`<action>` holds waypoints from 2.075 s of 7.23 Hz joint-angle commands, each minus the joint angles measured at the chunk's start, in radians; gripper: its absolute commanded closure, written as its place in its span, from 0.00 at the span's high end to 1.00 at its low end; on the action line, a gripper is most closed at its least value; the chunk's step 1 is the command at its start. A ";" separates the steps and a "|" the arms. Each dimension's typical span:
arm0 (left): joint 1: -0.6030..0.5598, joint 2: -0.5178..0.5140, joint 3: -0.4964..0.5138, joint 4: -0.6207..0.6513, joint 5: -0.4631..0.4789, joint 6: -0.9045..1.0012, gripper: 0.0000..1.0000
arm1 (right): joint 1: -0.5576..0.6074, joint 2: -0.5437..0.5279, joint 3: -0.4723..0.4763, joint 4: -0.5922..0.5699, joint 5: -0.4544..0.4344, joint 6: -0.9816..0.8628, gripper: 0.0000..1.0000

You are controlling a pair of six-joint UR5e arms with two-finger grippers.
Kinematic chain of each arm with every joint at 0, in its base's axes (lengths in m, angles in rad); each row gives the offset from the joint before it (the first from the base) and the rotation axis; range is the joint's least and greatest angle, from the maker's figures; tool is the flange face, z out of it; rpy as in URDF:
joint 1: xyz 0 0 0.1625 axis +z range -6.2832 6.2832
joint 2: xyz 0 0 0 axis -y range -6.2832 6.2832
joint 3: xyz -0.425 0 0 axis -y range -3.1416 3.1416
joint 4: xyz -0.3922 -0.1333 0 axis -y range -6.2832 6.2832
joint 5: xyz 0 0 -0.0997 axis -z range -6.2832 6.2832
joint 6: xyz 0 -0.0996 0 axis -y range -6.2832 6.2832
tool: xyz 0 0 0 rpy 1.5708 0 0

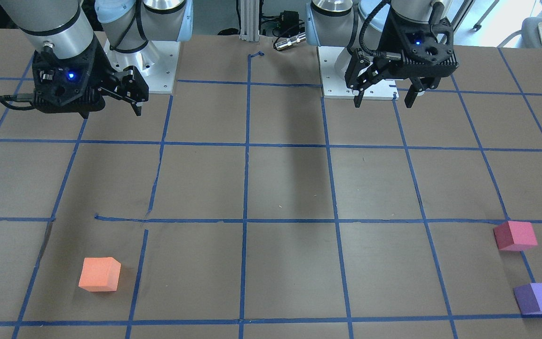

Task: Arrange blocks in a line

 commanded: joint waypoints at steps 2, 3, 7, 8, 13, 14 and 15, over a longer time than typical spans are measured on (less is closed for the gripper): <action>0.000 0.002 0.000 0.000 0.003 0.005 1.00 | 0.000 -0.001 0.001 -0.001 0.004 0.000 1.00; 0.000 0.002 0.000 0.002 0.004 0.002 1.00 | 0.000 -0.001 0.001 -0.001 0.004 0.000 1.00; 0.002 -0.007 0.005 0.002 -0.008 0.002 1.00 | 0.000 -0.001 0.001 -0.001 -0.007 0.000 1.00; 0.002 -0.007 0.009 0.002 -0.006 0.002 1.00 | 0.000 -0.001 0.002 -0.001 -0.007 0.000 1.00; 0.010 -0.001 -0.001 0.014 -0.011 -0.007 1.00 | -0.002 0.007 0.002 -0.022 -0.010 0.012 1.00; 0.011 0.001 -0.001 0.014 -0.008 -0.007 1.00 | -0.008 0.011 0.002 -0.022 -0.011 0.000 1.00; 0.010 0.002 -0.001 0.014 -0.006 -0.007 1.00 | -0.011 0.011 0.002 -0.024 -0.010 -0.005 1.00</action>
